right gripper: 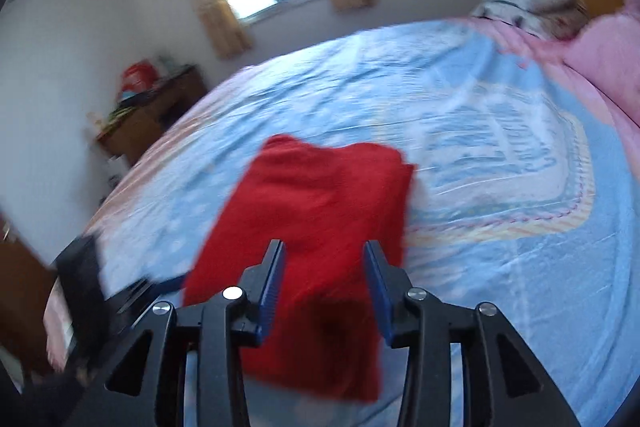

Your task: Fold small clothes

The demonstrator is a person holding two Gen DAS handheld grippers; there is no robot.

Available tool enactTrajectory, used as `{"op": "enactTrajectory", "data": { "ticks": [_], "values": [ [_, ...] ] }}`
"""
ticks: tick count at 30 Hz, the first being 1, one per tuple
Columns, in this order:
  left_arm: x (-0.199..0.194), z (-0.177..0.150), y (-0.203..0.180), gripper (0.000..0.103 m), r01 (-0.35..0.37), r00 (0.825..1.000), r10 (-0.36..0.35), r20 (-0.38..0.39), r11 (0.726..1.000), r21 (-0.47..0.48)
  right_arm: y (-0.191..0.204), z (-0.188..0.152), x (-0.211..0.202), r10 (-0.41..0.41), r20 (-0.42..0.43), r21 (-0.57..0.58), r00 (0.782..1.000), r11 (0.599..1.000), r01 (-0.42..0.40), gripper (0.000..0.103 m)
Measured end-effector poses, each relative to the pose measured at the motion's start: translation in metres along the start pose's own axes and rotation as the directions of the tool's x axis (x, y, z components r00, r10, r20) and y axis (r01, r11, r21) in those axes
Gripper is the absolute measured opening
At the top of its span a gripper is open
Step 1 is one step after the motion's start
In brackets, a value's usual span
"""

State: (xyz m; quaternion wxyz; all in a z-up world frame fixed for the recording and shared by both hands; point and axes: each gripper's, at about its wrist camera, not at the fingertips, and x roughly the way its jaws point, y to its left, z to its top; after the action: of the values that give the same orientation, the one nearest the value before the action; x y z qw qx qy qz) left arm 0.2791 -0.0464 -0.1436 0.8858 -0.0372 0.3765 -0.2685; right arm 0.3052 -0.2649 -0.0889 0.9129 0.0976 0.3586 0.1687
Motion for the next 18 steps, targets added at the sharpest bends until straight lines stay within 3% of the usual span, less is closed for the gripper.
{"op": "enactTrajectory", "data": {
  "ticks": [3, 6, 8, 14, 18],
  "values": [
    [0.001, 0.002, 0.001, 0.103, 0.000, 1.000, 0.000, -0.001, 1.000, -0.005, 0.016, -0.019, 0.002, -0.009, -0.057, -0.047, 0.998, 0.999, 0.006, 0.045],
    [0.001, 0.002, 0.003, 0.103, -0.002, 1.000, 0.002, 0.002, 1.000, -0.012, 0.012, -0.036, 0.008, -0.048, -0.106, -0.023, 0.993, 0.999, 0.046, 0.044],
    [0.001, 0.002, 0.004, 0.103, -0.003, 1.000, 0.003, 0.001, 1.000, -0.014, 0.006, -0.046, 0.011, -0.059, -0.124, -0.008, 0.991, 0.998, 0.058, 0.003],
    [0.001, 0.002, 0.005, 0.103, 0.005, 1.000, -0.004, 0.006, 1.000, -0.015, -0.005, -0.056, -0.018, -0.085, -0.085, 0.038, 0.993, 0.995, 0.089, 0.004],
    [0.003, 0.001, 0.003, 0.103, 0.007, 1.000, -0.007, -0.008, 1.000, 0.000, -0.023, -0.073, -0.001, -0.130, -0.152, 0.068, 0.980, 0.988, 0.141, 0.004]
  ]
}}
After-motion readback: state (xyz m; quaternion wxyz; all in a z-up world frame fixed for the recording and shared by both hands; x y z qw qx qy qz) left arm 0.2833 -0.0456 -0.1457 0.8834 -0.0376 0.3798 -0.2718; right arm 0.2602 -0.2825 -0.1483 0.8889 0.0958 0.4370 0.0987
